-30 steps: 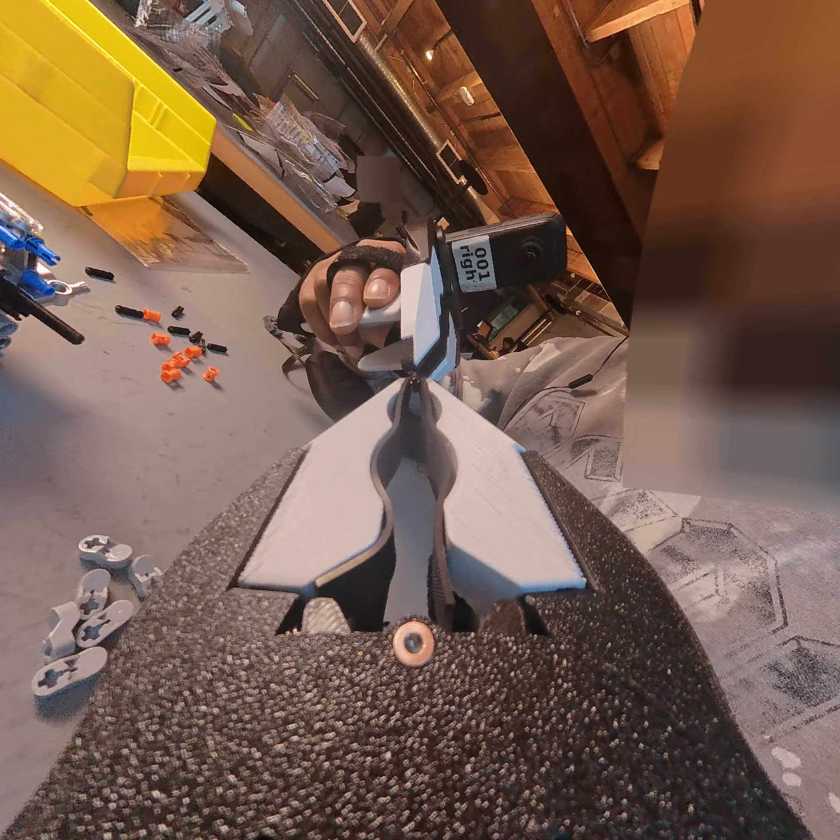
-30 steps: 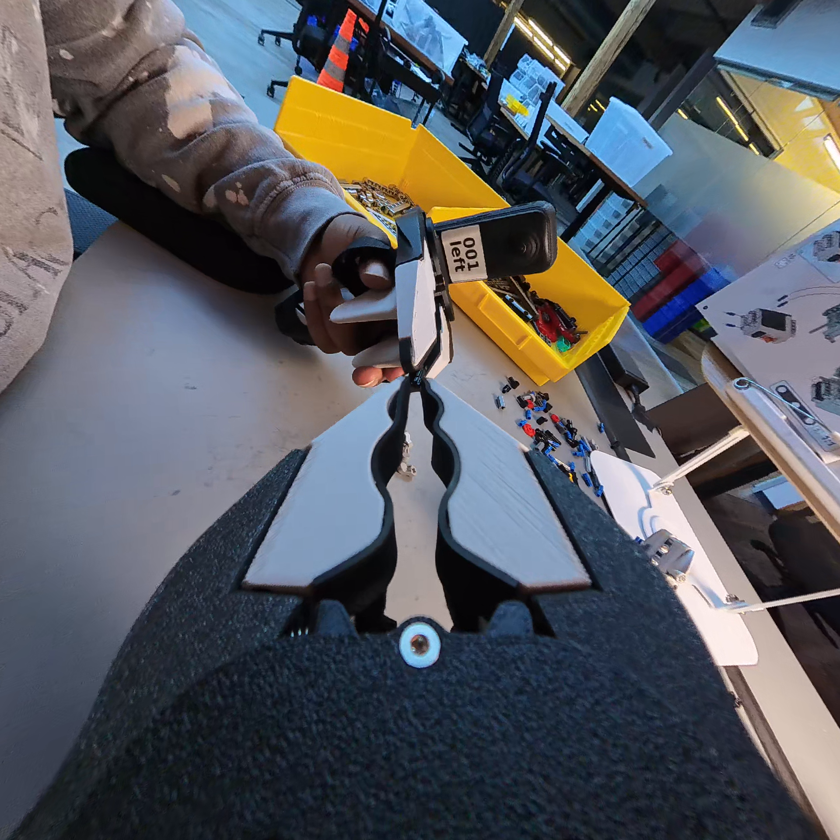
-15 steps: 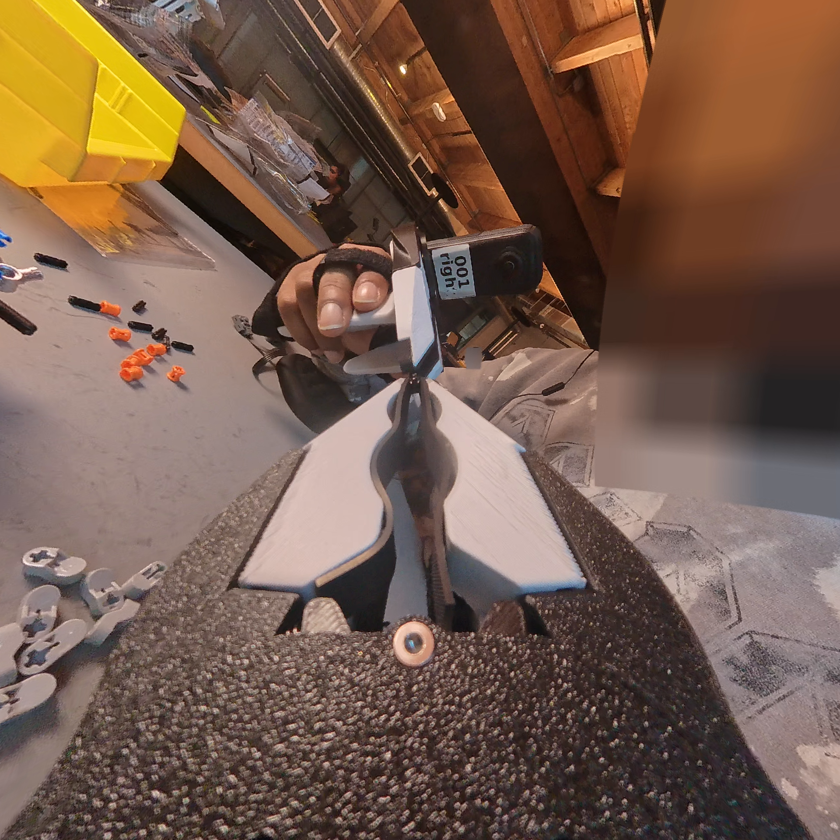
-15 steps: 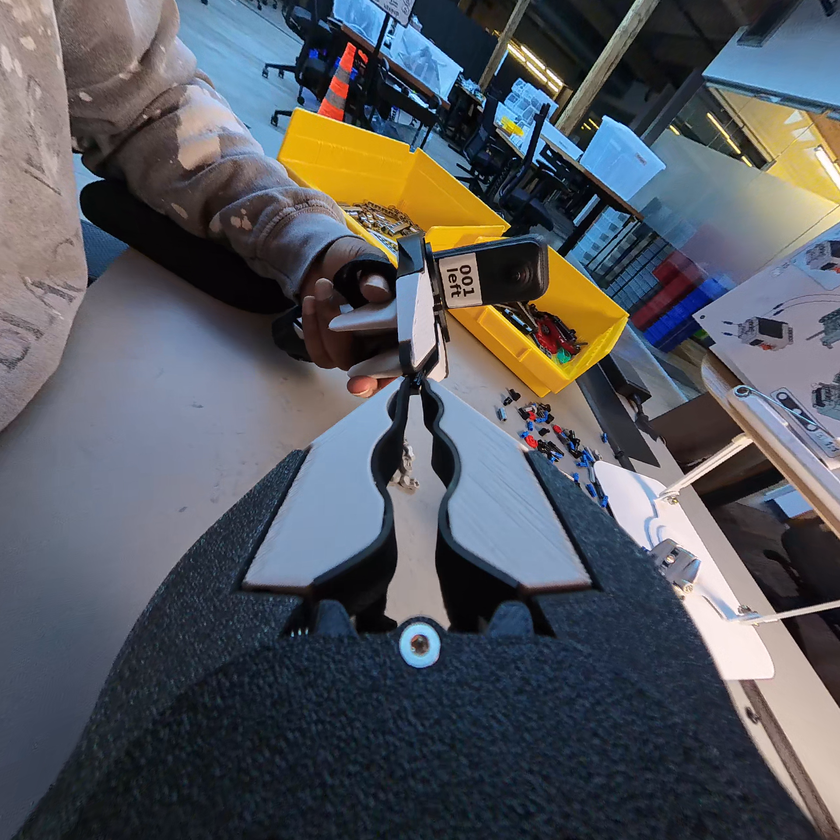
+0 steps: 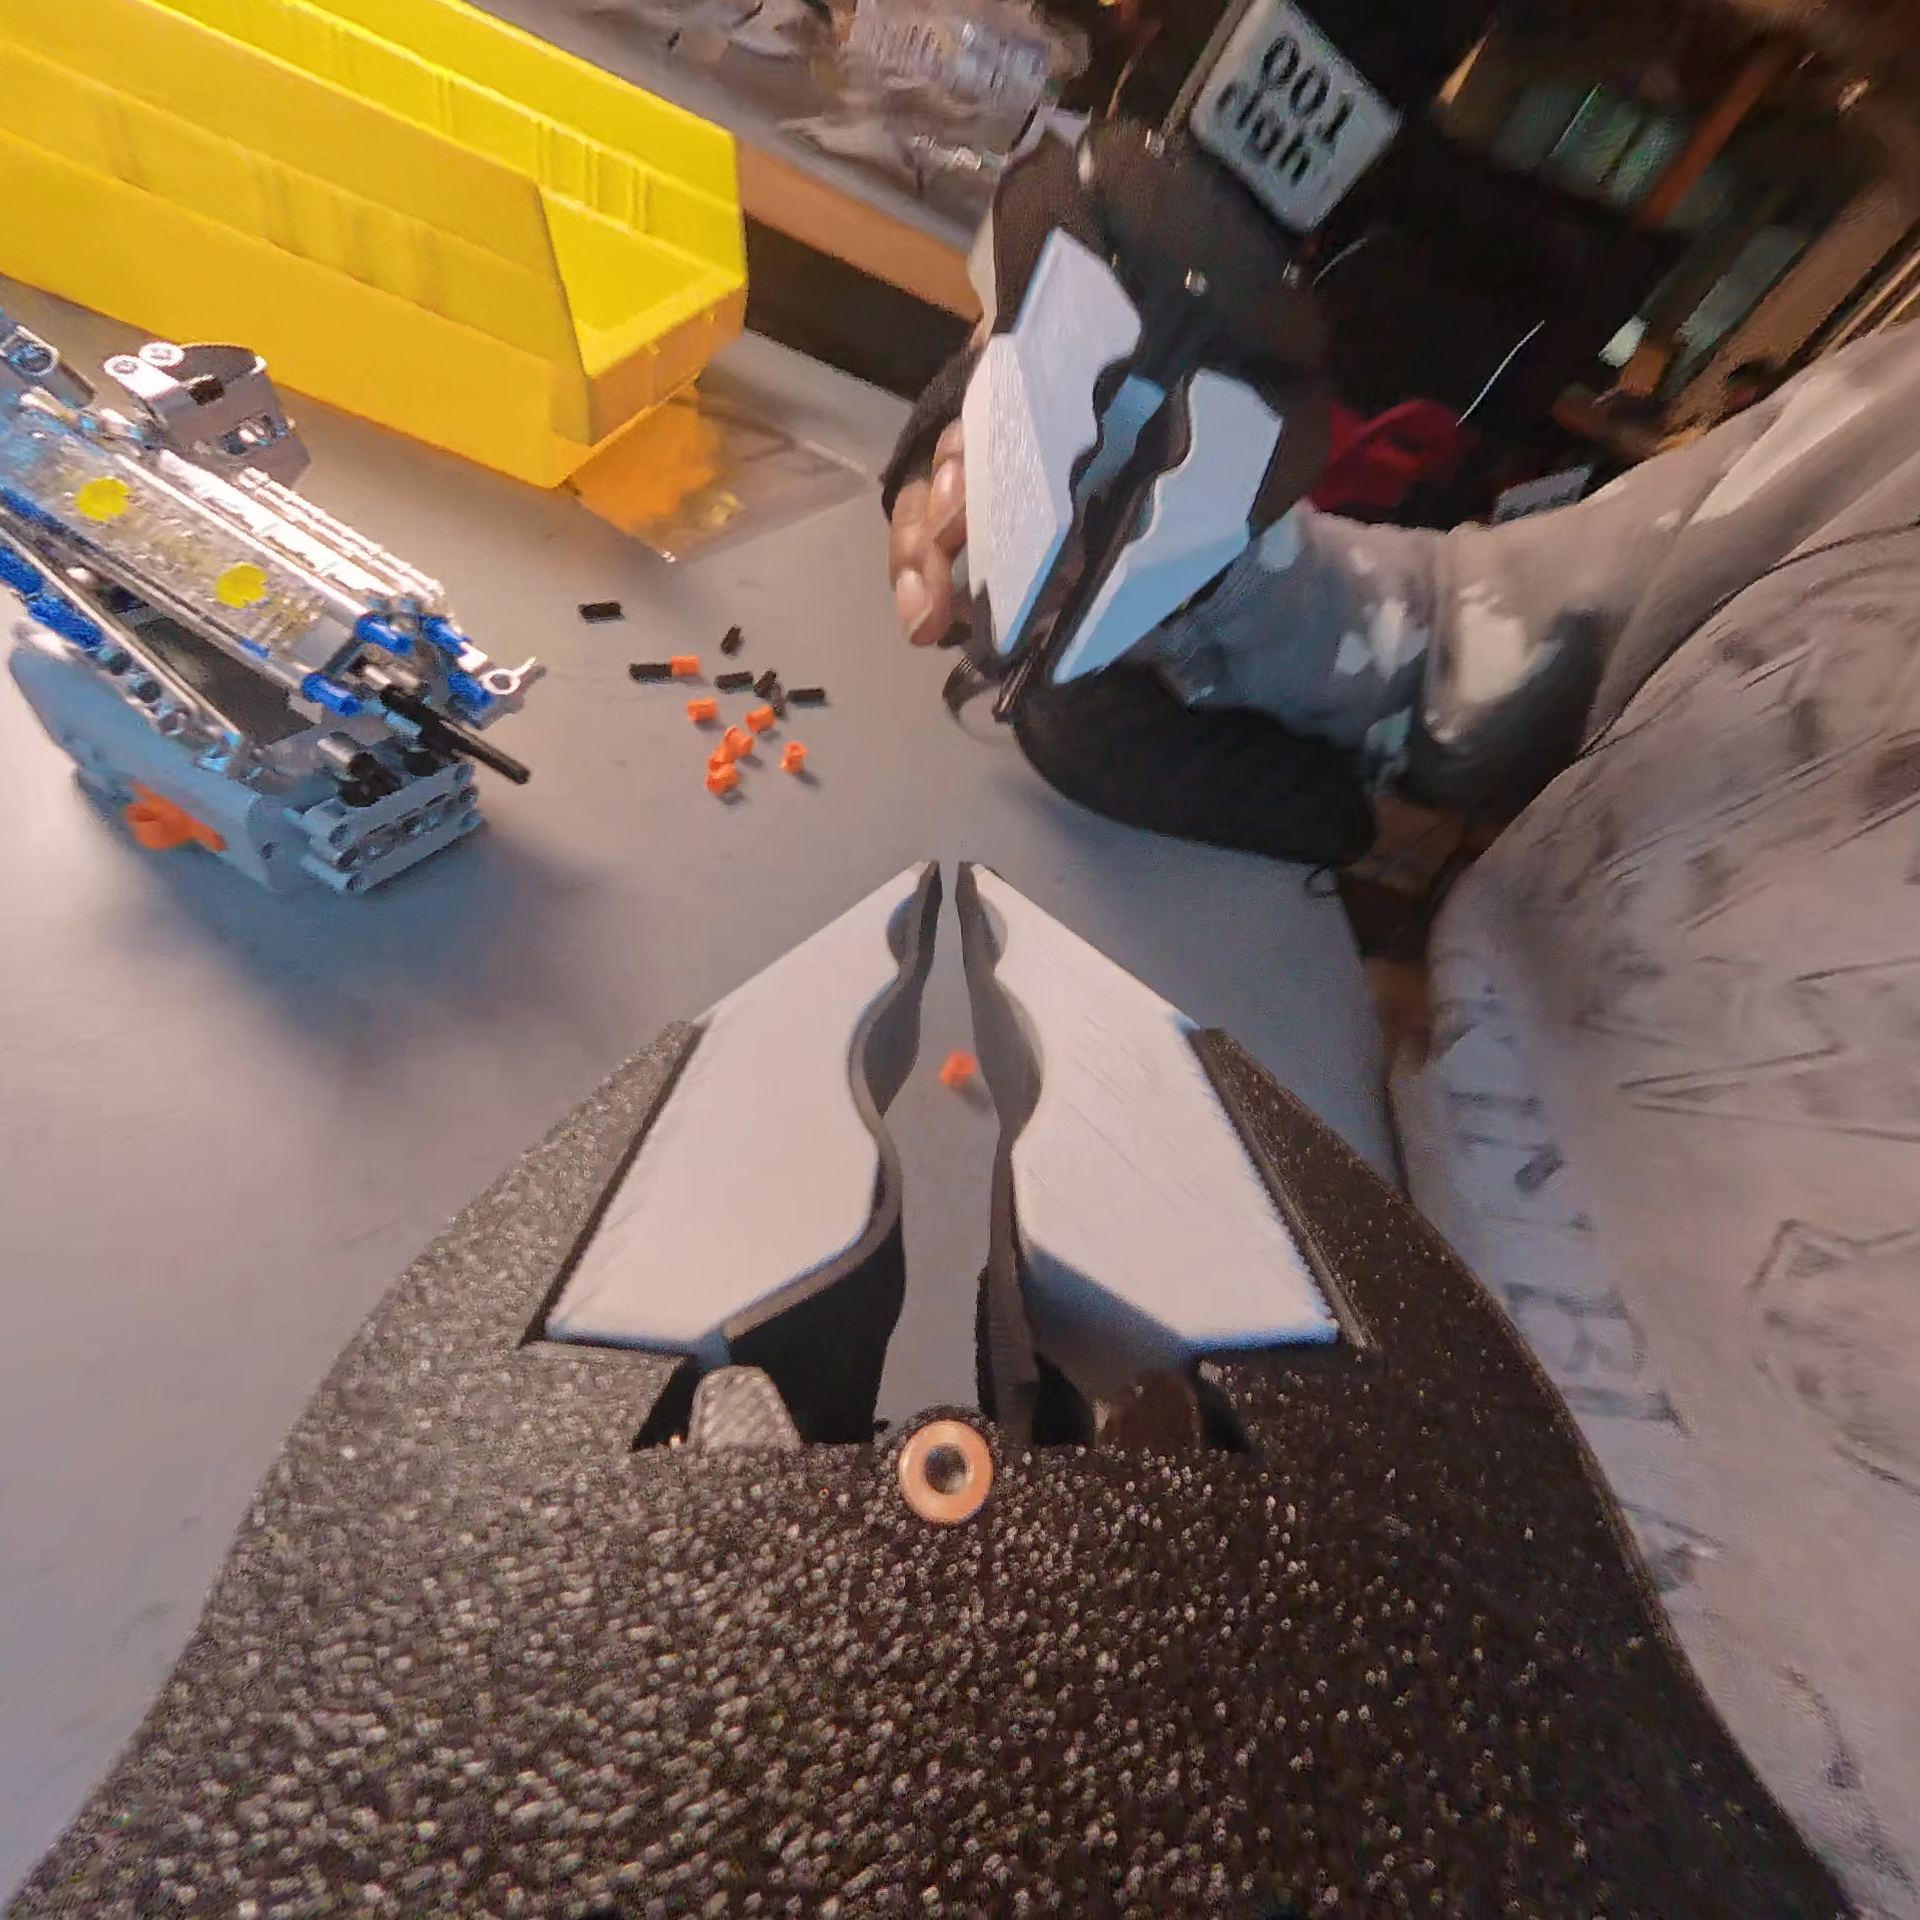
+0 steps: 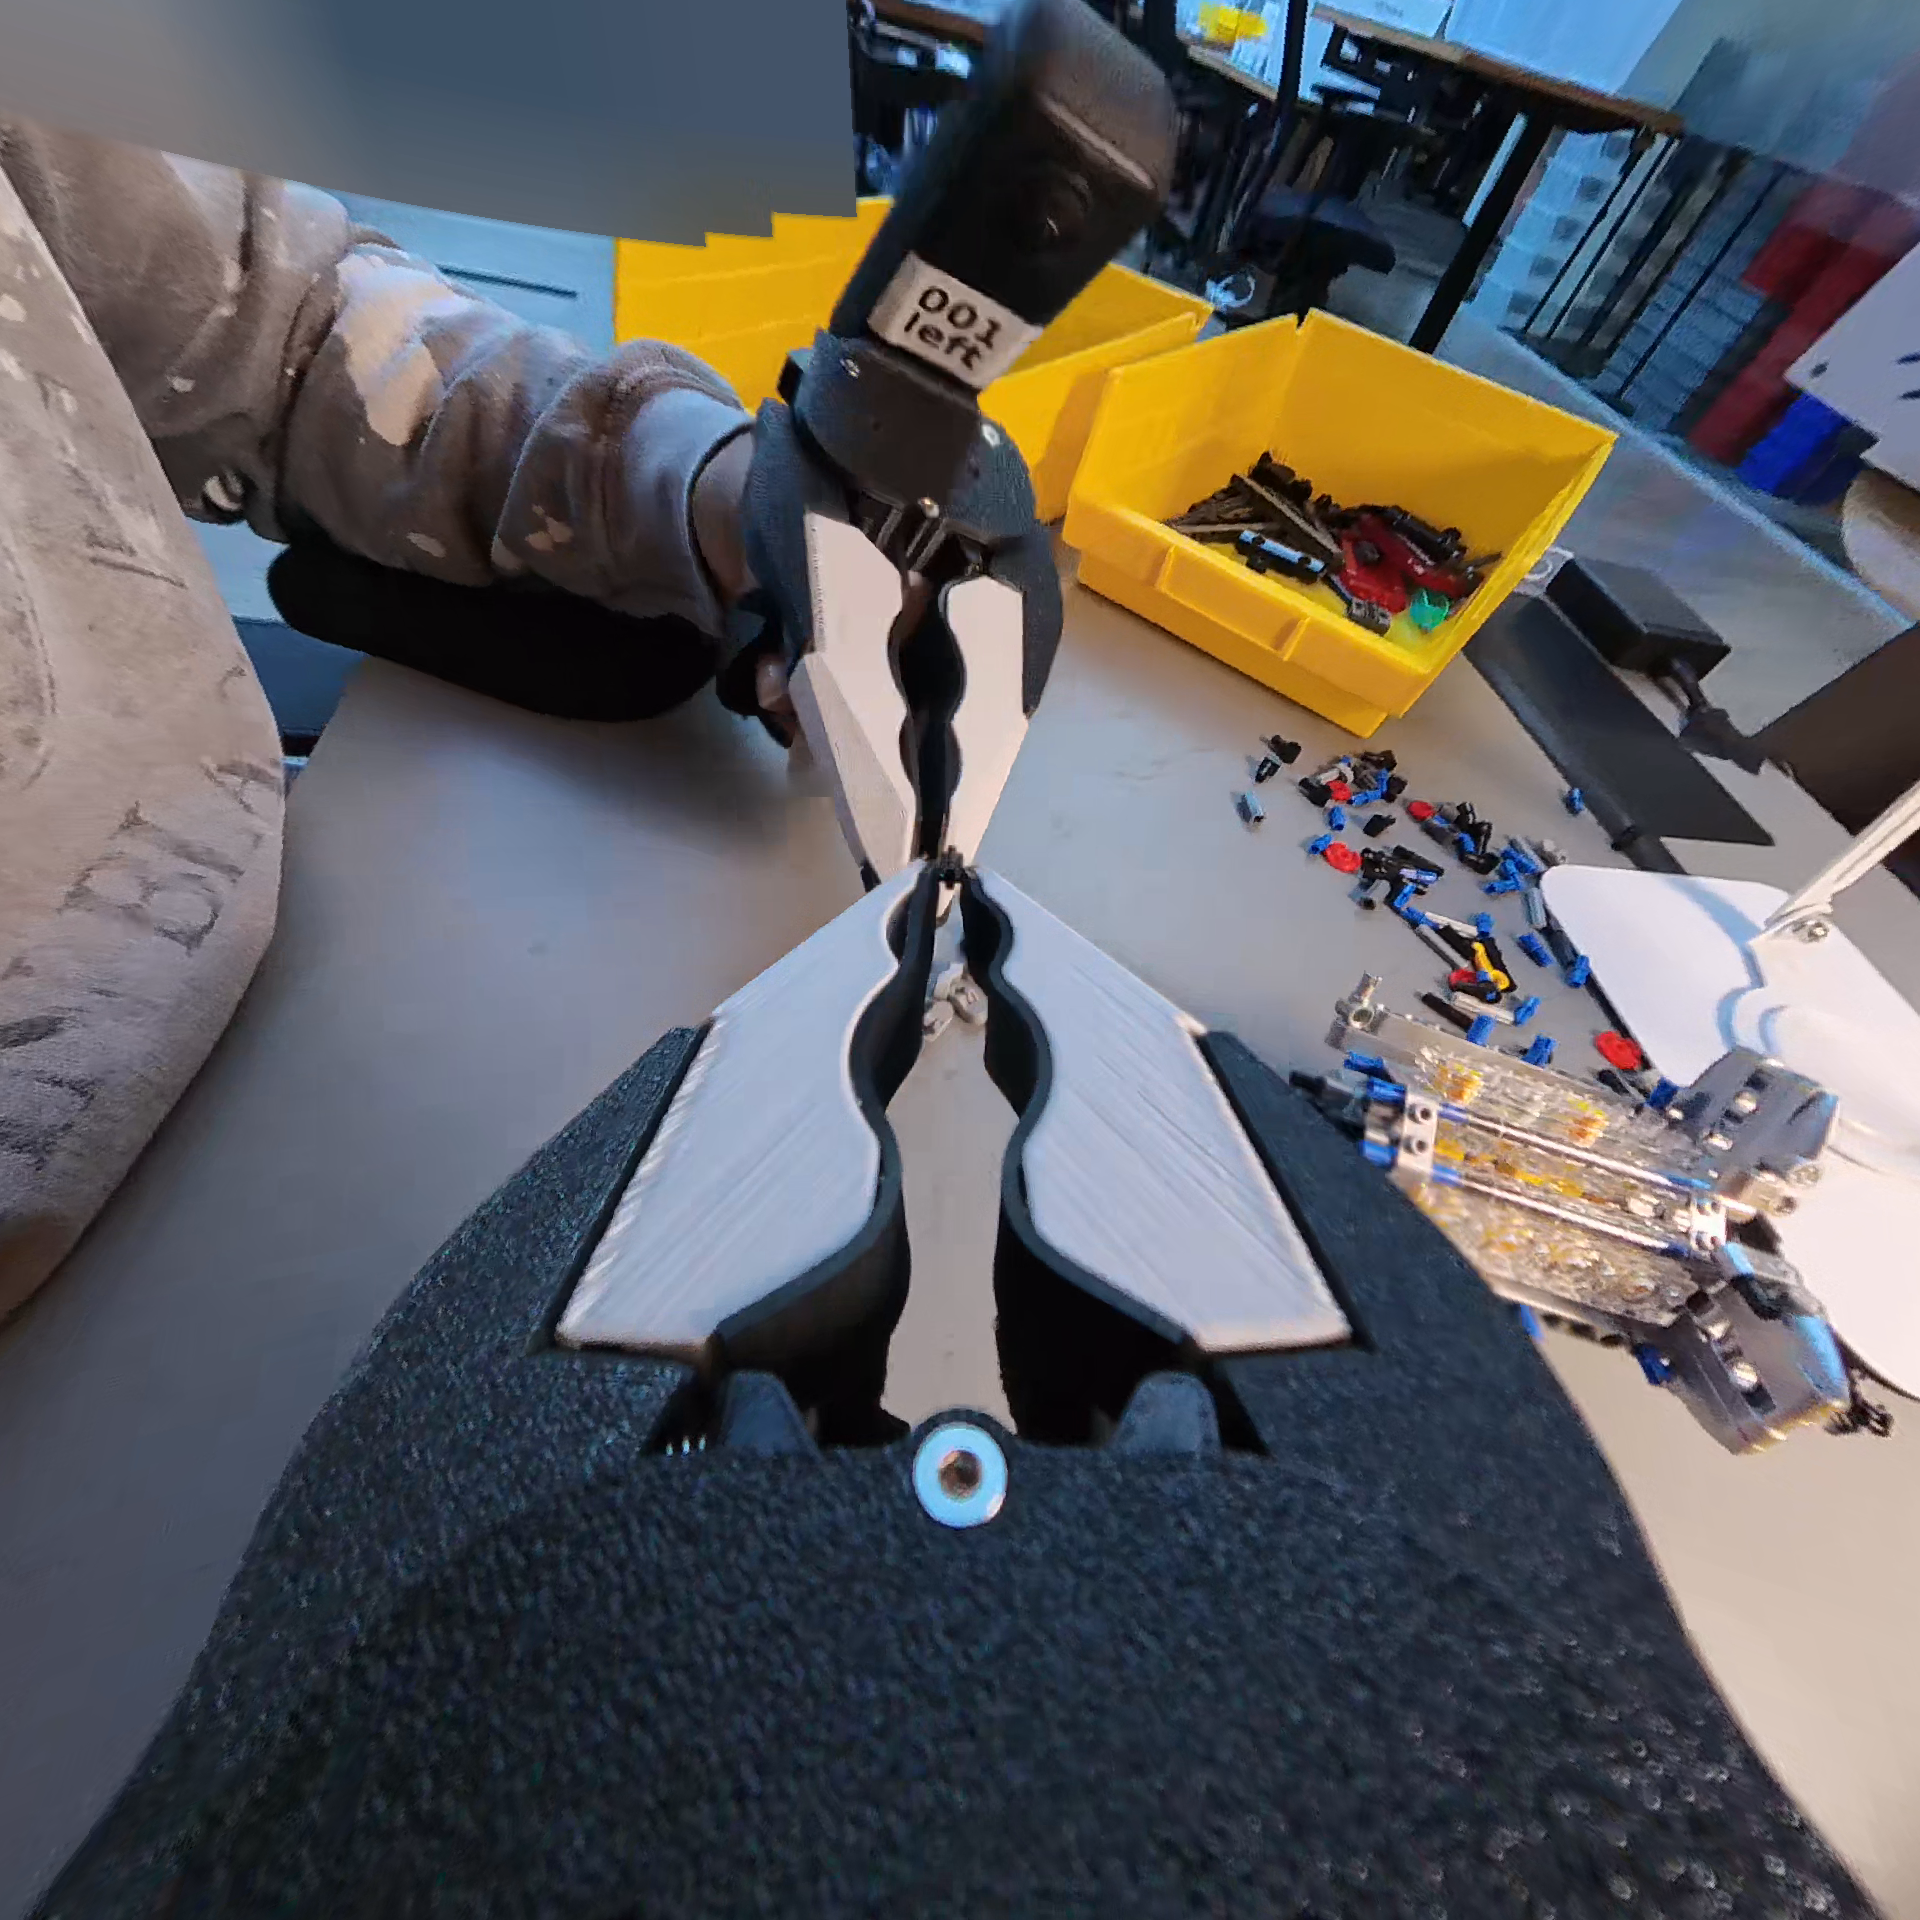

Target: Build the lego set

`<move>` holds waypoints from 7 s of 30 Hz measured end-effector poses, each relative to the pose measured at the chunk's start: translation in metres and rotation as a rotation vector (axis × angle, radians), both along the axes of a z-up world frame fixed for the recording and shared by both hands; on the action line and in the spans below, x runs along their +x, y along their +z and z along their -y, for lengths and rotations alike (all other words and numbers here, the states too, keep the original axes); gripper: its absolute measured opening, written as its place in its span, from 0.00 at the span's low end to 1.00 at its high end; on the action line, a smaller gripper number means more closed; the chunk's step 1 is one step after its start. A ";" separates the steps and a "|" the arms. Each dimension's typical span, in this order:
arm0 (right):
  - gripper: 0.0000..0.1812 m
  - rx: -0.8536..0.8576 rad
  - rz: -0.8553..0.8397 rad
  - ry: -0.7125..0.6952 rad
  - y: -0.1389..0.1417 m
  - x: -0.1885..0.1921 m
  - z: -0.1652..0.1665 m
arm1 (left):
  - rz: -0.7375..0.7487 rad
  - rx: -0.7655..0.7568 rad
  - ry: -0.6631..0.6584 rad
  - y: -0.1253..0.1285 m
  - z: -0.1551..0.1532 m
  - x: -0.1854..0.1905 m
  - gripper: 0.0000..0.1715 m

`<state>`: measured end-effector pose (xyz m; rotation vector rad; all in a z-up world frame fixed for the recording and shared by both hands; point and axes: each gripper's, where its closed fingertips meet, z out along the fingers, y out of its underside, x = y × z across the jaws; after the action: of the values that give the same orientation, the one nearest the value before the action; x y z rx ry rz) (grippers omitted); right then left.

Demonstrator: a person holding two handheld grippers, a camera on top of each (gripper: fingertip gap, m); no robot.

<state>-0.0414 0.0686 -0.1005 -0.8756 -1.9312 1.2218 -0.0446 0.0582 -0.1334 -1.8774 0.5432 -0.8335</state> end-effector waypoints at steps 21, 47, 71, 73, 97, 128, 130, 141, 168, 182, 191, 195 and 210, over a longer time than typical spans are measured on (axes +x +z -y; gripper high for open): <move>0.02 0.315 0.666 0.146 -0.067 0.014 0.026 | -0.511 0.018 -0.098 -0.065 0.014 0.010 0.10; 0.02 0.520 0.837 0.182 -0.100 0.019 0.024 | -0.533 0.002 -0.160 -0.074 0.021 0.018 0.07; 0.10 0.524 0.787 0.185 -0.101 0.018 0.028 | -0.495 -0.032 -0.127 -0.071 0.019 -0.003 0.07; 0.06 0.496 0.768 0.177 -0.095 0.016 0.029 | -0.496 -0.031 -0.128 -0.071 0.019 -0.003 0.07; 0.15 0.410 0.652 0.106 -0.099 0.010 0.019 | -0.502 -0.033 -0.140 -0.072 0.021 0.002 0.07; 0.14 0.159 0.523 -0.090 -0.112 -0.002 0.023 | -0.530 -0.041 -0.153 -0.078 0.023 0.006 0.06; 0.13 0.148 0.506 -0.110 -0.112 -0.002 0.023 | -0.527 -0.043 -0.153 -0.078 0.023 0.006 0.06; 0.10 0.158 0.434 -0.126 -0.112 0.000 0.023 | -0.523 -0.046 -0.148 -0.078 0.022 0.005 0.06; 0.08 0.173 0.418 -0.125 -0.112 0.000 0.024 | -0.521 -0.049 -0.151 -0.078 0.022 0.006 0.06; 0.22 0.130 0.449 -0.066 -0.111 0.008 0.027 | -0.518 -0.049 -0.159 -0.077 0.023 0.006 0.06; 0.14 0.146 0.423 -0.096 -0.111 0.004 0.022 | -0.517 -0.053 -0.149 -0.077 0.022 0.001 0.06; 0.11 0.151 0.425 -0.089 -0.111 0.003 0.024 | -0.519 -0.047 -0.147 -0.077 0.022 0.000 0.06; 0.08 -0.174 0.281 -0.198 -0.058 -0.007 0.007 | -0.572 0.244 0.006 -0.037 0.002 -0.005 0.08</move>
<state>-0.0486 0.0618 -0.1585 -1.3581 -1.9149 1.2117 -0.0500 0.0566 -0.1701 -1.8757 0.9417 -0.1955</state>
